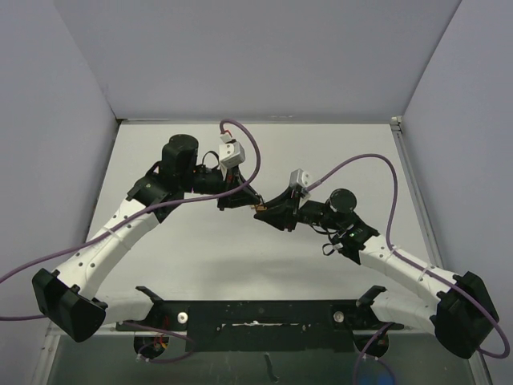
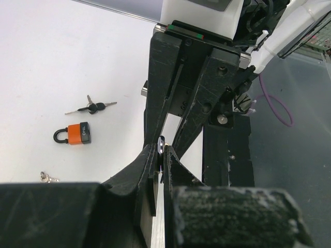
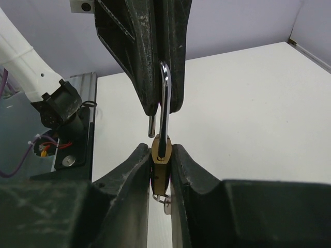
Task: Lock with the key
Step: Lock the lock.
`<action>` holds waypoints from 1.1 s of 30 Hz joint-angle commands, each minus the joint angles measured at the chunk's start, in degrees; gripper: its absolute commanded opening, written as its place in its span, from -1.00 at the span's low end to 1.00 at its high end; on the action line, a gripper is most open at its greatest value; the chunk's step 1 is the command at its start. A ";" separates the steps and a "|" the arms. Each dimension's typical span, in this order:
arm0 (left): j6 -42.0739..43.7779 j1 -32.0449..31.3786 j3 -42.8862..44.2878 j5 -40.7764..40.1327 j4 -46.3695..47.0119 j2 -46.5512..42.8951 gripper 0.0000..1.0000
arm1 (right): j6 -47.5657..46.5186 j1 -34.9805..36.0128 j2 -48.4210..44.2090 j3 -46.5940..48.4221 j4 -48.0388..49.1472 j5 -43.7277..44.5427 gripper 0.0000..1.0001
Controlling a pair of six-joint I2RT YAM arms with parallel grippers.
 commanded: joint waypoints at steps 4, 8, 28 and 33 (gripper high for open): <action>0.77 -0.37 2.87 0.10 2.09 0.22 -1.00 | -0.55 0.68 -0.14 3.26 1.51 1.17 -1.00; 0.25 -0.23 1.81 -1.12 3.56 -0.73 -0.42 | -0.86 0.73 -1.30 2.65 1.59 1.15 -1.00; -9.95 3.32 -8.99 4.71 22.89 -7.69 -0.38 | 0.20 0.64 -4.54 0.54 4.30 0.79 -1.00; -10.90 3.34 -9.72 5.44 24.09 -7.65 -0.42 | 0.62 0.64 -4.84 0.10 4.95 1.27 -1.00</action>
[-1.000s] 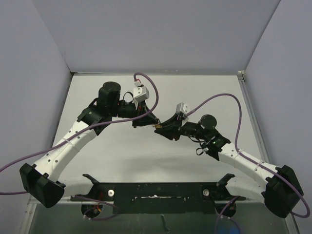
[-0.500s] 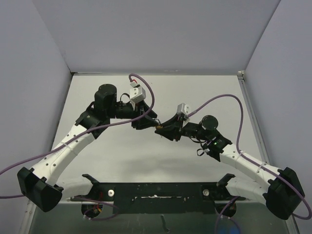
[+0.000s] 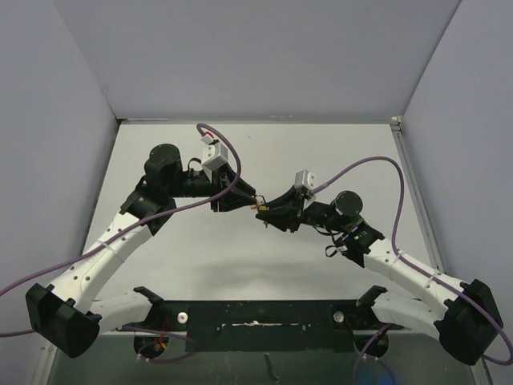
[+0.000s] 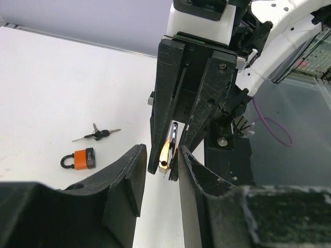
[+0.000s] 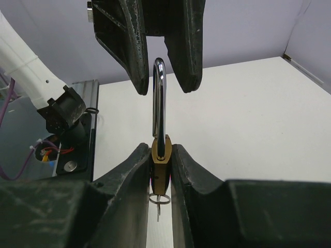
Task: Lock with the key
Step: Lock the lock.
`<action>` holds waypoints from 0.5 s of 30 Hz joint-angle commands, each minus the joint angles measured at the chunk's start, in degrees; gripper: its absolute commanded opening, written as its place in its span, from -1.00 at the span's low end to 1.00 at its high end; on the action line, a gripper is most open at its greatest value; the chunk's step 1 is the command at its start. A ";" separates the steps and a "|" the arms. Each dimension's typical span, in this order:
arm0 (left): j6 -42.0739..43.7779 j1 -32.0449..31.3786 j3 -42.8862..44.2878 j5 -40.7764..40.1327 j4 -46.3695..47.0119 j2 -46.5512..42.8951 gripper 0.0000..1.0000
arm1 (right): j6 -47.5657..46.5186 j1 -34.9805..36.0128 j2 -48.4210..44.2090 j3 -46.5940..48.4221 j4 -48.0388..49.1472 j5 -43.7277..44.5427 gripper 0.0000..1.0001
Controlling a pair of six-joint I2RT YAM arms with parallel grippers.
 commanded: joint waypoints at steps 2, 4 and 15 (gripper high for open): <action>-2.84 0.26 -0.72 2.56 6.81 -1.70 -0.42 | 0.83 0.27 -1.68 -0.08 5.79 0.67 -1.00; -3.24 0.24 -1.04 2.61 7.46 -1.77 -0.44 | 0.85 0.26 -1.58 -0.09 5.95 0.71 -1.00; -5.29 0.24 -1.79 3.87 10.36 -1.08 -0.52 | 1.00 0.34 -1.34 -0.11 6.16 1.22 -1.00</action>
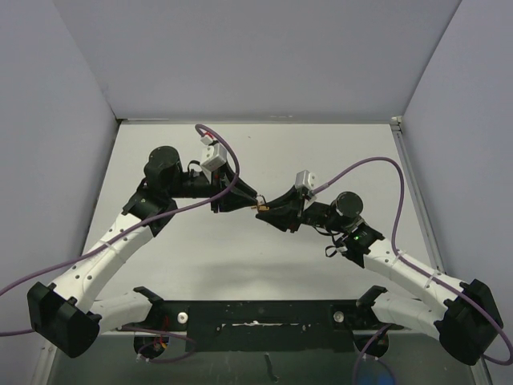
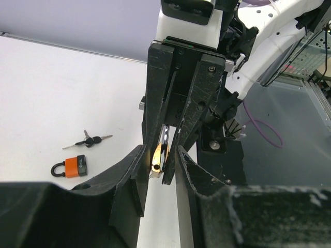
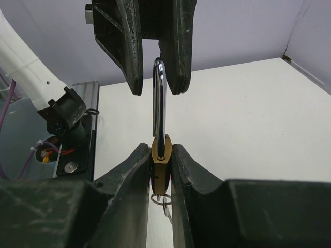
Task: Lock with the key
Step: Lock the lock.
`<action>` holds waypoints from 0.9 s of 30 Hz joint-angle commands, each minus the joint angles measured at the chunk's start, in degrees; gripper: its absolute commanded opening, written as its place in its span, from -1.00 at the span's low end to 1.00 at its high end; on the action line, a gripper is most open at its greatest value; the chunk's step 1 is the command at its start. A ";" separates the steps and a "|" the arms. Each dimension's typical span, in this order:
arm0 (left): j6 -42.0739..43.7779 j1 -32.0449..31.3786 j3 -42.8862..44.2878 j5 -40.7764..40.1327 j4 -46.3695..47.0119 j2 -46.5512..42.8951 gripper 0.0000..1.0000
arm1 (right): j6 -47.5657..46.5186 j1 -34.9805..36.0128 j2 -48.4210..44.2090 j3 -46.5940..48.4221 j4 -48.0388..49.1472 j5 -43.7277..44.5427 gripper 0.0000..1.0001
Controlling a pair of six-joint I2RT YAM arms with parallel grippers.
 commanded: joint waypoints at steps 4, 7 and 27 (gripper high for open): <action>-2.22 0.24 -0.10 1.62 5.99 -0.92 -0.62 | 0.44 0.30 -0.97 0.39 5.02 1.32 -1.00; -2.36 0.24 -0.20 1.79 6.13 -0.90 -0.74 | 0.44 0.36 -0.88 0.46 5.02 1.50 -1.00; -3.39 0.24 -1.26 1.41 7.74 -0.68 -1.00 | 3.51 0.30 0.50 1.44 8.72 -6.85 -1.00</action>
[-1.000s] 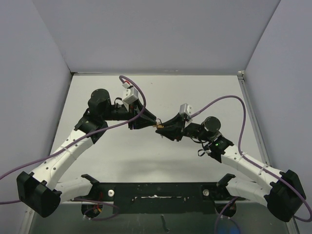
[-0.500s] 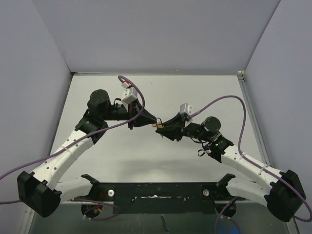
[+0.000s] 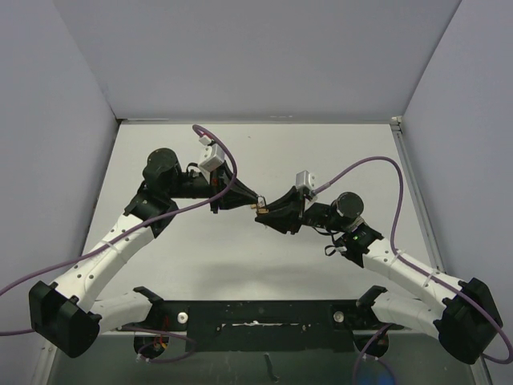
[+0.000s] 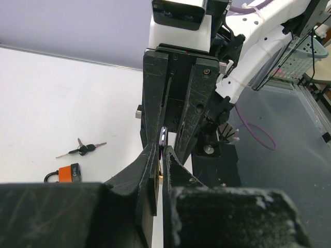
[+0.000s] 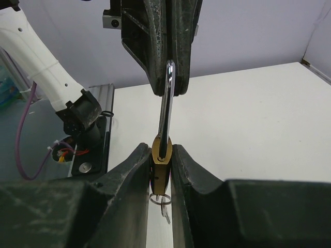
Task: Lock with the key
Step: Lock the lock.
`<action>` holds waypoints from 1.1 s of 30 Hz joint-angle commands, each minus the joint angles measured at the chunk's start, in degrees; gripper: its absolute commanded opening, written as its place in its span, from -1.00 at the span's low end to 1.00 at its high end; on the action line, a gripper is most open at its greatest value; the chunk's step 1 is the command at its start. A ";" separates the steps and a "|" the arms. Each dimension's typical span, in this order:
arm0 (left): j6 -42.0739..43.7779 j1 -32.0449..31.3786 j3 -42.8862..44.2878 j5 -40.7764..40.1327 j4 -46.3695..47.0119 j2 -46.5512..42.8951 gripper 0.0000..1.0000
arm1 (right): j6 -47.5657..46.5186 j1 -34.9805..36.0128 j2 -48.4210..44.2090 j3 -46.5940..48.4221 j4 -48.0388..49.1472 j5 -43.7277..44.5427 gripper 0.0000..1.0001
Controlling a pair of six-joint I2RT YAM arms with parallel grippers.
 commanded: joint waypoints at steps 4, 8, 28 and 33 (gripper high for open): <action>0.62 0.15 0.73 -0.59 0.90 -0.59 -1.00 | 0.16 0.26 -0.57 1.61 5.87 -2.68 -1.00; 0.25 0.07 0.94 0.74 0.81 -0.17 -0.97 | -0.78 0.33 -0.89 1.69 4.75 -1.46 -1.00; -1.87 -0.19 0.54 2.64 2.81 0.84 -1.00 | -1.76 0.29 -1.88 0.99 4.29 1.89 -1.00; -3.74 -0.36 0.56 3.00 2.92 1.44 -1.00 | -2.00 0.31 -2.58 1.33 4.30 4.11 -1.00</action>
